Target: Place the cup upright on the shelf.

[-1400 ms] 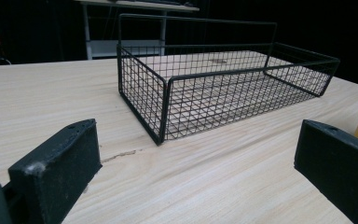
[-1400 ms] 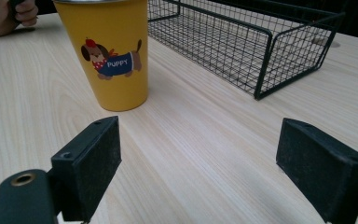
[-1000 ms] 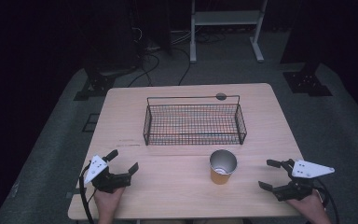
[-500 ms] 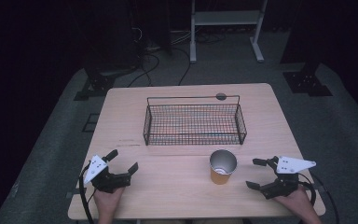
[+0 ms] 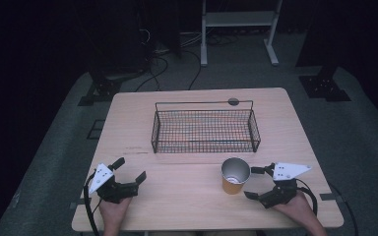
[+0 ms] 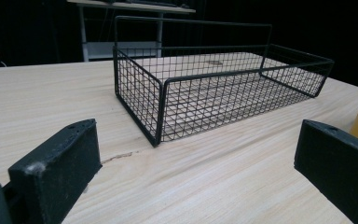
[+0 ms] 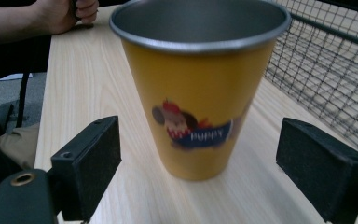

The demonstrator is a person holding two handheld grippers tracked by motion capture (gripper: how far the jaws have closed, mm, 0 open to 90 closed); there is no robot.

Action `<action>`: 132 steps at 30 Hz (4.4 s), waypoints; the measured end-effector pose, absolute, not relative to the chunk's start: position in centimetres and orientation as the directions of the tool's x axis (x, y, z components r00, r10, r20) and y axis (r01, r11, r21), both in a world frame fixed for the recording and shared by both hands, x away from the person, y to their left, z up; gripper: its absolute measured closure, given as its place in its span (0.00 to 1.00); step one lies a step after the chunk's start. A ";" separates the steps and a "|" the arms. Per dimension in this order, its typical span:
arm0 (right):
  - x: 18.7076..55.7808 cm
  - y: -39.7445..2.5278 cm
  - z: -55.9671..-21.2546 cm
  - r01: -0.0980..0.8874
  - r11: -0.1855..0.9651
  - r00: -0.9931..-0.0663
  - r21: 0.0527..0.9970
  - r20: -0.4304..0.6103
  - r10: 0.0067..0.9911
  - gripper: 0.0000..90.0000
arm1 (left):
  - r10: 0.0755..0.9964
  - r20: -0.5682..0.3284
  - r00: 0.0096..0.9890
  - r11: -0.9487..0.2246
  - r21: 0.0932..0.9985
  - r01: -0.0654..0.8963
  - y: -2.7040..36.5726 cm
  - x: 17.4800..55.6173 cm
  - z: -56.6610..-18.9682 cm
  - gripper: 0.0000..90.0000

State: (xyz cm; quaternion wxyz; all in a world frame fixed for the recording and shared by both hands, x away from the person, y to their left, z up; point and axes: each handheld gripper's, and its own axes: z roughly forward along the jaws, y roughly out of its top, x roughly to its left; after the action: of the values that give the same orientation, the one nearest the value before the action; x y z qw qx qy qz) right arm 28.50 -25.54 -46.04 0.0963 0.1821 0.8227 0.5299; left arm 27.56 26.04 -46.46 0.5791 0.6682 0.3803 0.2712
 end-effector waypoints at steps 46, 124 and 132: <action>31.1 -20.8 -44.8 0.192 0.355 -0.929 0.915 0.053 0.367 0.16 | 0.819 -0.079 0.568 -0.038 0.981 0.190 26.0 27.6 -46.4 0.00; 49.4 -15.5 -35.2 0.292 0.334 -0.911 0.896 0.155 0.382 0.16 | 0.816 -0.089 0.571 -0.029 0.981 0.194 26.1 27.6 -46.5 0.00; 51.1 -15.2 -37.8 0.333 0.347 -0.897 0.877 0.182 0.402 0.16 | 0.815 -0.091 0.572 -0.026 0.981 0.193 26.1 27.6 -46.5 0.00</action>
State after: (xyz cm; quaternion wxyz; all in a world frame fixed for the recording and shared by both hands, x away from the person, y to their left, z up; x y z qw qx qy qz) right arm 51.14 -15.19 -37.79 0.0327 0.2240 0.8201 0.5256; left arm 27.57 26.14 -46.48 0.5858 0.6653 0.3791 0.2654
